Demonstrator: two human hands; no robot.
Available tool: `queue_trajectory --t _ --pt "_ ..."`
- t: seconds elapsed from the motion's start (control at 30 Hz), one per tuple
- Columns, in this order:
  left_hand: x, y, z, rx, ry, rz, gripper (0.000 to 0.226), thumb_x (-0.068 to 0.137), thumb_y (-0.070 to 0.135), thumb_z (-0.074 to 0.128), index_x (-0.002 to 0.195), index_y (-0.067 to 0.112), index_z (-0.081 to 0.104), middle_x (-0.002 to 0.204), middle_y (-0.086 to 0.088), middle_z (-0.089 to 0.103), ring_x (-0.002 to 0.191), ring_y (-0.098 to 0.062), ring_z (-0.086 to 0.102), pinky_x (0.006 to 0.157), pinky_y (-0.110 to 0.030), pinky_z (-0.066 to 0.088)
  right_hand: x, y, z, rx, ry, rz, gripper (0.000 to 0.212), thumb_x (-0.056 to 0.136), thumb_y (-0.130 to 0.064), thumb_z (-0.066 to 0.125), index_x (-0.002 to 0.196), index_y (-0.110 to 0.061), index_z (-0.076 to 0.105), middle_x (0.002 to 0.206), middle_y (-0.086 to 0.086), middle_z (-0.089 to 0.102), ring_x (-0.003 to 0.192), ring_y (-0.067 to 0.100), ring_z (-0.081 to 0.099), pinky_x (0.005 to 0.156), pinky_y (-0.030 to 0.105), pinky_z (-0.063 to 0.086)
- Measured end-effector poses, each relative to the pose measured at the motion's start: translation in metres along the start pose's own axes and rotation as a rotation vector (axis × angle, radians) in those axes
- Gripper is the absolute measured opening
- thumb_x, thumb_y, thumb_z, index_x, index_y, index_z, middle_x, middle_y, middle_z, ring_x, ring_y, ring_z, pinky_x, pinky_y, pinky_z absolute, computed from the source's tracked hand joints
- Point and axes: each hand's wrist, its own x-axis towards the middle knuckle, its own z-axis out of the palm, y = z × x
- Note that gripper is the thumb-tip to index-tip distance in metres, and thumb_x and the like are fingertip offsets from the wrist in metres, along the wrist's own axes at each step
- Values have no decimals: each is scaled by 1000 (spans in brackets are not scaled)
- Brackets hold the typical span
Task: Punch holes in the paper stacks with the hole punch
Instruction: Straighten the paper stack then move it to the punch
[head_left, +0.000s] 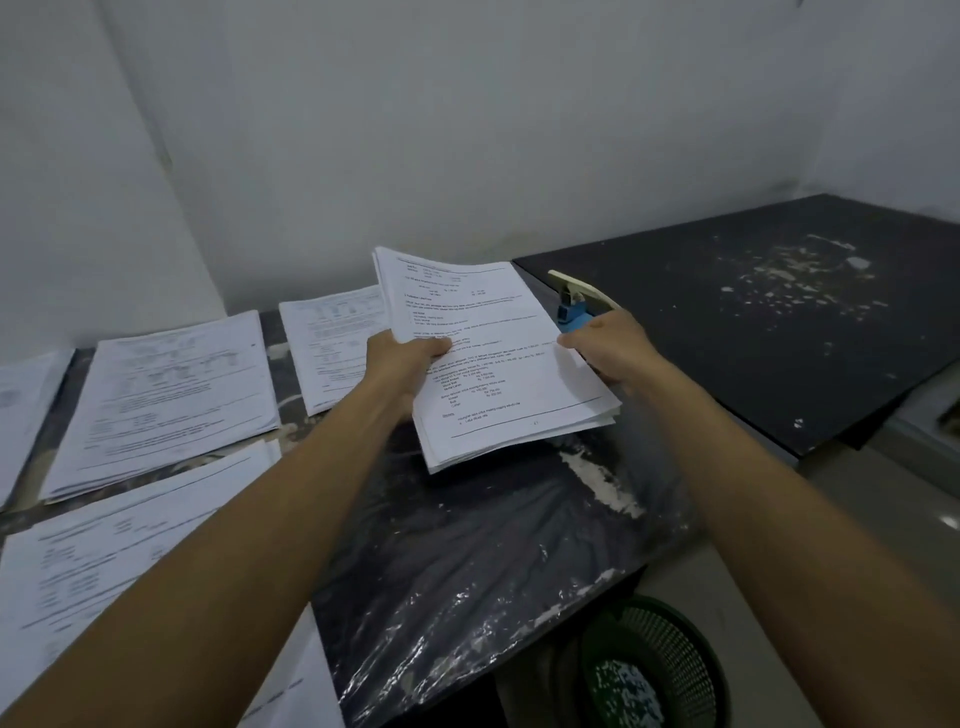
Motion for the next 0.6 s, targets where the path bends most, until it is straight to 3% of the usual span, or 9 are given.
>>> queue_trajectory --t 0.13,0.2,0.33,0.43,0.5,0.6 --pt "11 -13 23 7 32 -49 28 80 -4 78 103 8 67 104 -9 72 92 -27 72 74 -43 63 12 21 -8 1 63 86 32 84 -27 73 105 -6 62 105 5 64 90 22 62 60 28 45" --pt "14 -19 33 1 46 -91 34 80 -4 78 110 4 64 104 -10 71 92 -28 71 74 -43 62 15 33 -10 49 158 91 31 84 -23 70 101 3 71 100 12 73 86 23 68 61 29 46" --pt "17 -25 44 -21 52 -161 40 79 -4 79 116 0 61 109 -13 70 92 -29 71 68 -42 62 12 52 -12 306 239 165 21 77 -15 69 90 0 75 90 15 75 76 20 68 66 33 51" --pt "20 -26 46 6 52 -177 47 78 -4 80 119 -2 57 113 -13 69 94 -30 71 67 -42 62 9 60 -21 400 115 216 31 69 -9 61 94 -13 79 86 4 74 77 17 64 66 33 49" --pt "23 -26 44 40 33 -179 50 78 -3 80 122 -3 56 115 -14 68 95 -30 70 67 -41 62 2 63 -35 354 -84 143 55 64 -4 54 110 -24 75 101 1 70 91 15 63 73 28 51" --pt "23 -27 38 79 1 -148 55 78 0 82 126 -2 56 115 -14 69 94 -29 71 68 -39 62 -9 71 -53 105 -421 -35 84 60 1 65 136 -34 56 122 -1 61 111 18 59 91 37 54"
